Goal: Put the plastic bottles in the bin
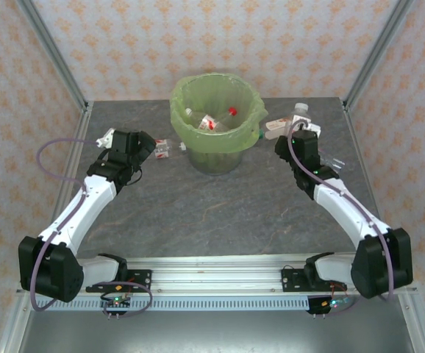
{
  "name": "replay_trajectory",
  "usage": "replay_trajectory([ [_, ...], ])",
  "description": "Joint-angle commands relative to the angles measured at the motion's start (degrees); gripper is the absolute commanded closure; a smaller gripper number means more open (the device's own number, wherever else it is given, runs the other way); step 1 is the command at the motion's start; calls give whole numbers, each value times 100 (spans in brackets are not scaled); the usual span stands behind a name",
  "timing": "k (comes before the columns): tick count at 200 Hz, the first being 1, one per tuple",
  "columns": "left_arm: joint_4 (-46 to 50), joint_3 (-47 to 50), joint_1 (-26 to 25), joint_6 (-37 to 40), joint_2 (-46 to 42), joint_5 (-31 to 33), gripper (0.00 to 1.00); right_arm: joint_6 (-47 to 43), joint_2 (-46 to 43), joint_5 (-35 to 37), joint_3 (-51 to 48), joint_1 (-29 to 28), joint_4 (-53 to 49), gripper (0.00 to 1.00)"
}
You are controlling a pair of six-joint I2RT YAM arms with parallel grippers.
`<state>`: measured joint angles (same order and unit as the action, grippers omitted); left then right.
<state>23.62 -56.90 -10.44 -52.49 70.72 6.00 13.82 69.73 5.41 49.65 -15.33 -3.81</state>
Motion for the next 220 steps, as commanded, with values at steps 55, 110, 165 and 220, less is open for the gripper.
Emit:
replay_trajectory([
  [55,148,-225,40,-42,88,-98,0,-710,-879,-1021,403,-31,1128,41],
  [110,173,-284,37,-25,118,-165,0,-919,-687,-2496,561,-100,2441,41],
  [165,199,-207,39,-28,87,-156,0,-1333,-44,-3039,1328,-551,2394,39],
  [220,212,-198,39,-42,114,-230,0,-1551,1131,-3011,2648,-869,1524,38],
])
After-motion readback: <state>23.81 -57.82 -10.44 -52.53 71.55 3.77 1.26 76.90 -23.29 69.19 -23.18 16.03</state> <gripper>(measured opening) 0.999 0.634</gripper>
